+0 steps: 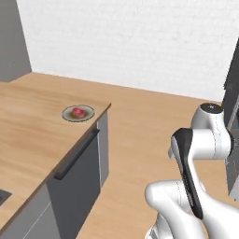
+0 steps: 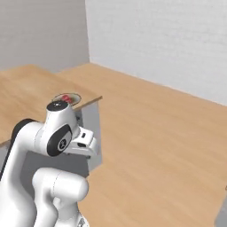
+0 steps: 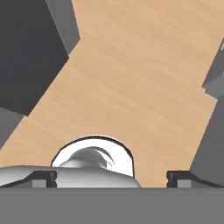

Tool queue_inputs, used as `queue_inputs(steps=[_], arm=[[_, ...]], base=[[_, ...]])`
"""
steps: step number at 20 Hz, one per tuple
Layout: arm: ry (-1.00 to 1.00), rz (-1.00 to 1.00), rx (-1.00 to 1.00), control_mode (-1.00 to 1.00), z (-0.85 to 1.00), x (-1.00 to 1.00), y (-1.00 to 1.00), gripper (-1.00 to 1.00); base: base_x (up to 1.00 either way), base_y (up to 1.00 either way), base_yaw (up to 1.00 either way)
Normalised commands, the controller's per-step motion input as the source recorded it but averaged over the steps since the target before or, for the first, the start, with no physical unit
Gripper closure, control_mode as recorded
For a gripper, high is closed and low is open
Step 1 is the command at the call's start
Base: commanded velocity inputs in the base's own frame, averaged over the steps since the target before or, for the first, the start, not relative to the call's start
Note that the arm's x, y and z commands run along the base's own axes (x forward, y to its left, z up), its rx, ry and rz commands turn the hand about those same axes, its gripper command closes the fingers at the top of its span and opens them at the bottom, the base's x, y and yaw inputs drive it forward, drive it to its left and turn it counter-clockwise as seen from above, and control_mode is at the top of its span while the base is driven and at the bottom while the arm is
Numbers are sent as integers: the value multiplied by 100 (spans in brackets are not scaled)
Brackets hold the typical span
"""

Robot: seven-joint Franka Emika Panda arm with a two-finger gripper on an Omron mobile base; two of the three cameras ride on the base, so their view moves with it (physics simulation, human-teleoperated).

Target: Pick up the knife from the drawer and place it on the cutting board. Then place the meat from the plate to the cutting board.

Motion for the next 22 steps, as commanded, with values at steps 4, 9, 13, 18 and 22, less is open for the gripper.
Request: queue_inputs(steps=[4,9,13,18,22], arm=[[0,0,0,100,0,0,0,-100],[0,0,0,100,0,0,0,-100],[0,0,0,100,0,0,0,-100],[0,0,0,100,0,0,0,-100],[0,0,0,100,0,0,0,-100]], base=[[100,-24,61],[76,-38,62],[32,-36,66],[35,-26,54],[91,-3,29]])
